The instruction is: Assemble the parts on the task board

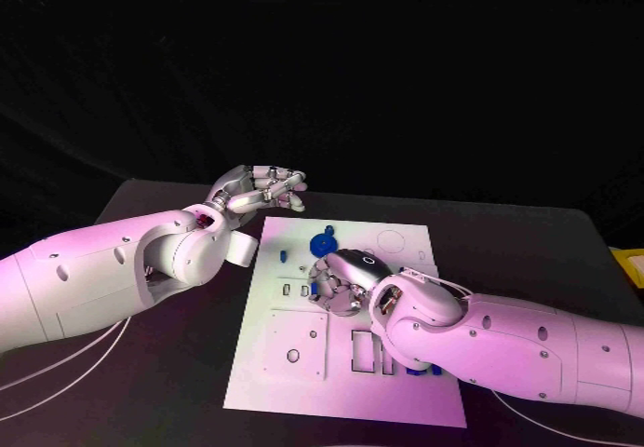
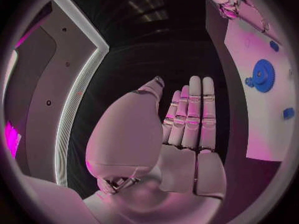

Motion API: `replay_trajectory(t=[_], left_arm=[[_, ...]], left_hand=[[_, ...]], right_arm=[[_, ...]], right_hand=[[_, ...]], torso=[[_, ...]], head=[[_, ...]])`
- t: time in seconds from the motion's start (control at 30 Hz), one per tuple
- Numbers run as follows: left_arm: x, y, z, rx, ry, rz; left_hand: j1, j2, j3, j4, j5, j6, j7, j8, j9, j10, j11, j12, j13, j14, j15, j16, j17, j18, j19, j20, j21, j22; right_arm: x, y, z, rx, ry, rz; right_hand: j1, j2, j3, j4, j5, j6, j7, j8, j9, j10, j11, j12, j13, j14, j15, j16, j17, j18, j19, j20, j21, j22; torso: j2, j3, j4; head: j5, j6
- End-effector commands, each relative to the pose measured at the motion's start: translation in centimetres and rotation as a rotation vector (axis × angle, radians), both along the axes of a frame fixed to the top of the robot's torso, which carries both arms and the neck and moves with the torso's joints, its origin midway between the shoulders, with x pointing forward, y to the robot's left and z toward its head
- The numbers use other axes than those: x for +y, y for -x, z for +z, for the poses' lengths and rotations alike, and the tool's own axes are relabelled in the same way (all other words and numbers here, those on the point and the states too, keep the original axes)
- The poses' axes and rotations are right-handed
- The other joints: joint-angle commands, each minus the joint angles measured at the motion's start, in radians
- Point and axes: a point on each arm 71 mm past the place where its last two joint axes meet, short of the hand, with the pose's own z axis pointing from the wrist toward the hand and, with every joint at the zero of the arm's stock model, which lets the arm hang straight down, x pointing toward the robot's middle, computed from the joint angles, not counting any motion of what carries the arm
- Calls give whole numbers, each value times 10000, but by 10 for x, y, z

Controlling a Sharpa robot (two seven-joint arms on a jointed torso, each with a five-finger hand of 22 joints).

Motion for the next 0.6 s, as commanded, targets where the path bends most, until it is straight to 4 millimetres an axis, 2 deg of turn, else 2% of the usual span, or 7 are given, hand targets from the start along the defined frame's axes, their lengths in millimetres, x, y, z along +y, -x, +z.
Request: replay_trajectory(t=[0.03,0.6], left_arm=[[-2,1,1,-64,57,-163],[-1,0,1,-59,50,-152]], left_hand=[[17,-23,41,12,-57,-45,-21,-66,14,-62,26,-35,6,-75,11,-60,10,4,-78,-3,36,10],[17,-23,41,12,-57,-45,-21,-66,14,-62,26,-35,6,-75,11,-60,10,4,-78,-3,36,10]], right_arm=[[0,1,-1,-44,211,72],[1,2,0,-150,55,109]], right_hand=[[-23,-110,-14,16,-46,-73,9,-53,-17,-83,-4,-42,-10,820,66,-56,1647,-79,475,44,-26,2025],[-113,-203,-65,69,-120,-103,43,-70,-57,-86,34,-37,-5,819,103,-60,1643,-78,474,81,-31,2026]], torso=[[-1,2,-11],[3,-4,-5]], head=[[6,-8],[-27,-3]])
